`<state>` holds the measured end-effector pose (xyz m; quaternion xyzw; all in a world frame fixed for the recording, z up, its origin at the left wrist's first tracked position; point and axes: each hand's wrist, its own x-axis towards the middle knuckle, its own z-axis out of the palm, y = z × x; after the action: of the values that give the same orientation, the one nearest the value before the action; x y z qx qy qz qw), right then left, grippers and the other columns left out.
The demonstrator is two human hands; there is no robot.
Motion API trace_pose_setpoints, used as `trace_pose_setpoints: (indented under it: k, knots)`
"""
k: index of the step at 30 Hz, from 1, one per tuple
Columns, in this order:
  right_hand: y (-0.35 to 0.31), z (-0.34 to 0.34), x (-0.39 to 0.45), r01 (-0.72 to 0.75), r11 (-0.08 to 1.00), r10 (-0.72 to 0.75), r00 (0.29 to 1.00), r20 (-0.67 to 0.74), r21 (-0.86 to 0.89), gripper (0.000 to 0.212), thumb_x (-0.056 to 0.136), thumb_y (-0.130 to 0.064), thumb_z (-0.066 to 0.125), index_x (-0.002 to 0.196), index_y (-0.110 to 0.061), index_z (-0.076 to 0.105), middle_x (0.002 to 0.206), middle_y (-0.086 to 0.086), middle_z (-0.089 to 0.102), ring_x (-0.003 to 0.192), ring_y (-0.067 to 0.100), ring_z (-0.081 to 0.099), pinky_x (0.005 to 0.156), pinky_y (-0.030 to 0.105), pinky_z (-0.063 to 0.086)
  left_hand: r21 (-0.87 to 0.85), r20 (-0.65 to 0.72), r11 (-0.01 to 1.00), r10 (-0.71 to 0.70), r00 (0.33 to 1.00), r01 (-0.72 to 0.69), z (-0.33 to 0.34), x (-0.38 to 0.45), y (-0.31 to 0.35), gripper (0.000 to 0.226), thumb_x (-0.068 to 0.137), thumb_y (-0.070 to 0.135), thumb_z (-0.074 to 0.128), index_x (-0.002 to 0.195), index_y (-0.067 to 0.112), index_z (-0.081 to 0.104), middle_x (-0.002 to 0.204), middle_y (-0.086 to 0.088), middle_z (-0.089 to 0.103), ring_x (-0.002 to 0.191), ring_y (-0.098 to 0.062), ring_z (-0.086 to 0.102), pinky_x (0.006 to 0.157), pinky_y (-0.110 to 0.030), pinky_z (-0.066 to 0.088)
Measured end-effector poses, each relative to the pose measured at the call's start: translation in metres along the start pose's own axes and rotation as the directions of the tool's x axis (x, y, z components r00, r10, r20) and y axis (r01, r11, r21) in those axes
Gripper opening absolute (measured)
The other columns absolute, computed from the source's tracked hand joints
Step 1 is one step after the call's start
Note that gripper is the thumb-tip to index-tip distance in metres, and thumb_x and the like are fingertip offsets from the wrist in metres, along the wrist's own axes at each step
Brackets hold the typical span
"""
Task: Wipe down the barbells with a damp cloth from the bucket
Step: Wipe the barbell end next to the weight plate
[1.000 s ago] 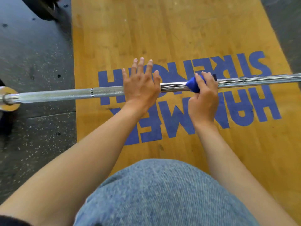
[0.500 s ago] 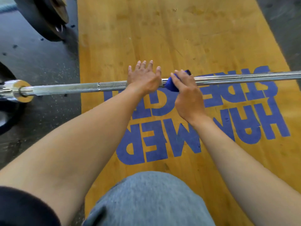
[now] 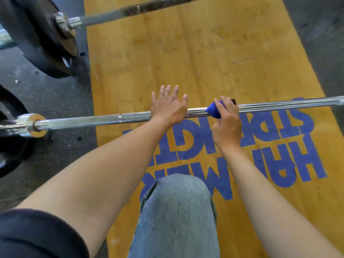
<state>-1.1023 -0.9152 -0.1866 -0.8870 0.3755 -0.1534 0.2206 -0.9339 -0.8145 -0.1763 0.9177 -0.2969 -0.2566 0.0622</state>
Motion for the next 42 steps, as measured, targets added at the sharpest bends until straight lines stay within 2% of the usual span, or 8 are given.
trace_pose_setpoints:
  k: [5, 10, 16, 21, 26, 31, 36, 42]
  knots:
    - [-0.021, 0.015, 0.0, 0.406, 0.911, -0.389, 0.903, 0.181, -0.067, 0.069, 0.082, 0.019, 0.052, 0.147, -0.005, 0.05, 0.155, 0.012, 0.044, 0.145, 0.032, 0.038, 0.12, 0.046, 0.031, -0.021, 0.078, 1.0, -0.014, 0.997, 0.016, -0.009, 0.017, 0.0, 0.07, 0.103, 0.06, 0.014, 0.164, 0.024, 0.017, 0.171, -0.005, 0.013, 0.158, -0.021, 0.004, 0.126, -0.05, 0.0]
    - [0.0, 0.004, 0.025, -0.003, 0.997, 0.003, 1.0, 0.003, -0.072, 0.074, 0.078, 0.026, 0.047, 0.144, -0.008, 0.055, 0.156, 0.01, 0.044, 0.147, 0.029, 0.035, 0.109, 0.055, 0.044, -0.034, 0.121, 0.999, -0.007, 0.993, 0.011, -0.018, 0.034, -0.003, 0.073, 0.102, 0.062, 0.013, 0.164, 0.023, 0.016, 0.17, -0.007, 0.014, 0.158, -0.023, 0.006, 0.126, -0.052, 0.002]
    - [-0.022, 0.015, 0.041, 0.342, 0.936, -0.32, 0.925, 0.205, -0.084, 0.08, 0.073, 0.027, 0.054, 0.146, -0.006, 0.052, 0.153, 0.01, 0.048, 0.144, 0.032, 0.04, 0.119, 0.042, 0.03, -0.034, 0.111, 0.999, -0.032, 0.993, 0.036, -0.023, 0.053, -0.003, 0.079, 0.099, 0.069, 0.014, 0.163, 0.024, 0.019, 0.17, -0.007, 0.017, 0.158, -0.022, 0.01, 0.125, -0.051, 0.005]
    - [0.018, -0.018, 0.071, -0.167, 0.976, 0.173, 0.984, 0.032, -0.138, 0.071, 0.079, 0.023, 0.044, 0.142, -0.007, 0.056, 0.153, 0.007, 0.047, 0.147, 0.028, 0.035, 0.111, 0.04, 0.041, -0.028, 0.016, 0.999, -0.019, 1.0, 0.02, -0.021, 0.057, -0.003, 0.082, 0.097, 0.073, 0.014, 0.162, 0.023, 0.023, 0.168, -0.008, 0.022, 0.156, -0.024, 0.015, 0.126, -0.052, 0.008]
    - [0.004, -0.013, 0.059, 0.225, 0.967, -0.192, 0.953, 0.235, -0.123, 0.074, 0.079, 0.023, 0.051, 0.146, -0.007, 0.052, 0.153, 0.01, 0.047, 0.144, 0.033, 0.039, 0.106, 0.04, 0.043, -0.007, -0.036, 0.999, -0.032, 0.999, 0.031, -0.019, 0.057, -0.003, 0.081, 0.098, 0.073, 0.015, 0.16, 0.023, 0.03, 0.164, -0.008, 0.033, 0.153, -0.024, 0.026, 0.123, -0.053, 0.015]
    - [0.036, -0.035, 0.072, -0.162, 0.966, 0.168, 0.986, 0.01, -0.204, 0.073, 0.073, 0.024, 0.05, 0.14, -0.003, 0.057, 0.15, 0.013, 0.05, 0.144, 0.032, 0.04, 0.106, 0.048, 0.047, 0.004, -0.079, 0.999, -0.031, 0.996, 0.032, -0.013, 0.05, -0.001, 0.079, 0.098, 0.072, 0.018, 0.157, 0.024, 0.036, 0.16, -0.008, 0.04, 0.149, -0.026, 0.032, 0.121, -0.051, 0.02]
    - [0.031, -0.026, 0.059, 0.237, 0.948, -0.196, 0.961, 0.196, -0.212, 0.078, 0.067, 0.025, 0.052, 0.139, -0.007, 0.058, 0.143, 0.008, 0.056, 0.135, 0.033, 0.05, 0.087, 0.04, 0.054, 0.018, -0.132, 0.999, -0.024, 0.991, 0.027, -0.01, 0.042, 0.0, 0.078, 0.098, 0.072, 0.019, 0.155, 0.024, 0.04, 0.157, -0.006, 0.045, 0.147, -0.026, 0.037, 0.119, -0.05, 0.022]
    - [0.038, -0.031, 0.06, -0.153, 0.961, 0.161, 0.987, 0.018, -0.232, 0.071, 0.077, 0.025, 0.047, 0.141, -0.003, 0.055, 0.152, 0.013, 0.047, 0.146, 0.034, 0.037, 0.107, 0.044, 0.043, 0.043, -0.177, 0.999, -0.01, 0.984, 0.018, -0.004, 0.034, 0.001, 0.076, 0.098, 0.072, 0.022, 0.151, 0.024, 0.046, 0.151, -0.004, 0.053, 0.138, -0.025, 0.047, 0.115, -0.049, 0.028]
